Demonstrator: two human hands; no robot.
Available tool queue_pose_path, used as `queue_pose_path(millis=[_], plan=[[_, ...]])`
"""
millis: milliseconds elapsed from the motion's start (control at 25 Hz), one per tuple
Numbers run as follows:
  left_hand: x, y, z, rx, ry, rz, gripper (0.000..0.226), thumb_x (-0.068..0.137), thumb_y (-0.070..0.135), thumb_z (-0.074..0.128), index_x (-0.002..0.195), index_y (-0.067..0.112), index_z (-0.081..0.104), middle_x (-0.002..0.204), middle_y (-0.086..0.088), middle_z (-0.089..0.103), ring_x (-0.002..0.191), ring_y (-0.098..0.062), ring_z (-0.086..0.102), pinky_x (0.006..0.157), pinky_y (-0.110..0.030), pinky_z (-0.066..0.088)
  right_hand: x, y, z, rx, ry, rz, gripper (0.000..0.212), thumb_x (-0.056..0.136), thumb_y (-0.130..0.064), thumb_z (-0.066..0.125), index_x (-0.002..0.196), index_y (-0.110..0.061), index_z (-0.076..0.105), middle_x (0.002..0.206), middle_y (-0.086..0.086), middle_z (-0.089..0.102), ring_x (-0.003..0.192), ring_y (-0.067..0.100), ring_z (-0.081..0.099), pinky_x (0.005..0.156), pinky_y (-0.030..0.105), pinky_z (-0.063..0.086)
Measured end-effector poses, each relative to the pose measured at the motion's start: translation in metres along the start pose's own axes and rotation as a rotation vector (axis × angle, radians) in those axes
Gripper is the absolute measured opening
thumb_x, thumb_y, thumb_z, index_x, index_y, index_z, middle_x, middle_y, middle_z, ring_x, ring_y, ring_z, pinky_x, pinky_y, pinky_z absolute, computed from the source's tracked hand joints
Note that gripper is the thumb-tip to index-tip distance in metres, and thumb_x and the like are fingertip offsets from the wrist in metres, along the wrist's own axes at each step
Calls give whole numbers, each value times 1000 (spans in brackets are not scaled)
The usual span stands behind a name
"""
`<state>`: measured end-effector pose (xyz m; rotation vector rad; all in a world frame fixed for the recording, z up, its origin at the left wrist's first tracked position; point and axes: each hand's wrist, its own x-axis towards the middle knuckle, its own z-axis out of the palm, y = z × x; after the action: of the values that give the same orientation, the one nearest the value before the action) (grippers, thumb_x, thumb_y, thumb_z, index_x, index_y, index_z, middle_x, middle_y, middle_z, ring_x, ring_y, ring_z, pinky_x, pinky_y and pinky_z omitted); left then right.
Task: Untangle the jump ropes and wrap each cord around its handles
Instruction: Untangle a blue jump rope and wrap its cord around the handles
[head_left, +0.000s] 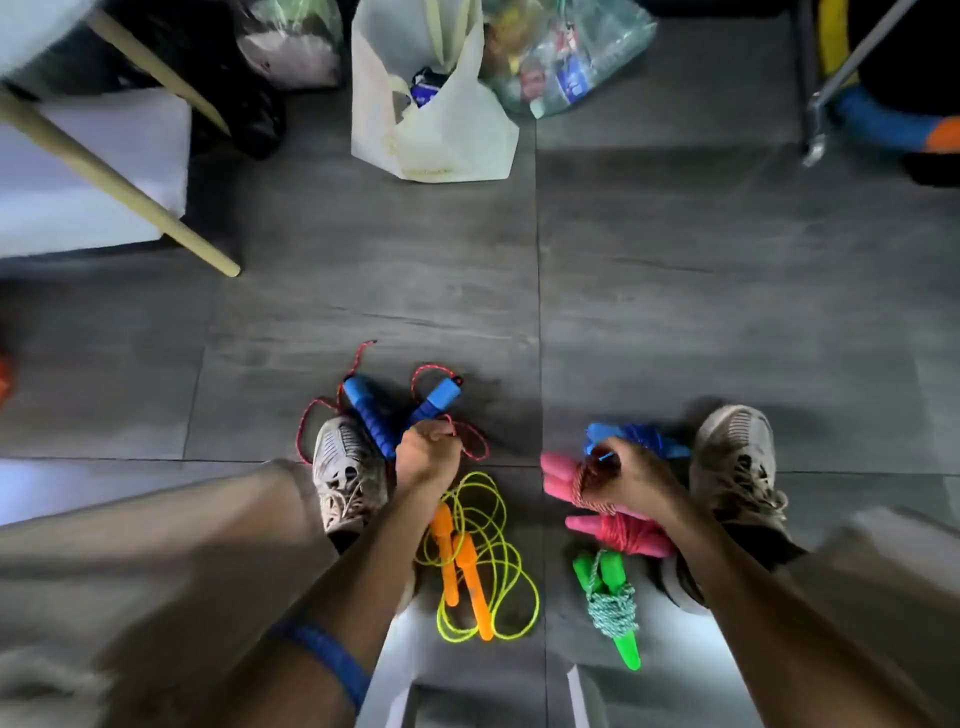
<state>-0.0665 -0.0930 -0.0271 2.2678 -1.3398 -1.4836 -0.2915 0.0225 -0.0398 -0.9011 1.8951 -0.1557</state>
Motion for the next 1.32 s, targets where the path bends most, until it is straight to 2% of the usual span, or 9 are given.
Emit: queue_pose_path(millis=[200,320,440,520,640,880,1000,1160,1320], plan=[[78,-22,-4,470,45,218,40,77,12,56,117,16,64,115,-12,64,106,-33,57,94,-38,47,40,24,28,-403,-24,-85,41,81,-34,69,118,-21,57,112,5,69,107,25,65,87,33,47],[105,-29,5,742,-38,255,56,77,13,60,131,17,47,126,-8,59,116,-34,47,94,-42,40,45,31,36,-458,73,-55,53,80,-32,68,130,-20,51,120,9,63,112,31,59,95,40,45],[120,-34,13,926,26,283,51,77,16,64,126,15,49,121,-10,61,114,-34,45,91,-43,37,40,35,42,-399,189,-26,51,75,-47,45,110,-13,59,108,12,63,101,33,58,86,42,45],[119,-34,17,855,94,397,38,76,23,66,112,11,60,112,-13,62,108,-35,49,88,-42,40,38,37,44,-349,225,-46,52,73,-47,35,102,-12,61,102,12,64,96,34,60,83,42,46],[100,-7,16,538,124,521,28,78,25,65,101,9,60,92,-13,64,90,-36,58,73,-36,41,38,29,46,-271,284,-88,23,84,-15,55,106,-10,62,104,14,65,98,34,62,82,39,46],[23,106,-41,279,16,809,18,71,18,68,75,18,51,60,3,47,58,-21,43,54,-27,28,13,-70,-3,194,454,-302,70,80,-11,66,144,-18,38,141,3,49,101,21,62,82,28,48],[-40,161,-84,348,-183,1019,31,74,13,77,64,25,50,54,11,41,49,-6,37,51,-22,30,-26,-145,-55,423,496,-553,98,73,-6,79,149,-28,22,140,-7,44,82,3,55,71,20,48],[-140,213,-145,86,-312,1175,21,78,22,78,71,14,60,57,13,49,54,3,39,52,-17,35,-112,-214,-119,565,210,-760,38,86,6,66,121,-6,61,75,-23,67,62,-9,54,55,7,39],[-218,241,-195,-456,-458,1157,4,82,11,63,80,12,59,62,0,59,51,-14,50,48,-23,40,-169,-227,-123,232,-89,-747,28,92,-20,65,116,-35,65,103,-22,68,74,1,54,64,20,44]])
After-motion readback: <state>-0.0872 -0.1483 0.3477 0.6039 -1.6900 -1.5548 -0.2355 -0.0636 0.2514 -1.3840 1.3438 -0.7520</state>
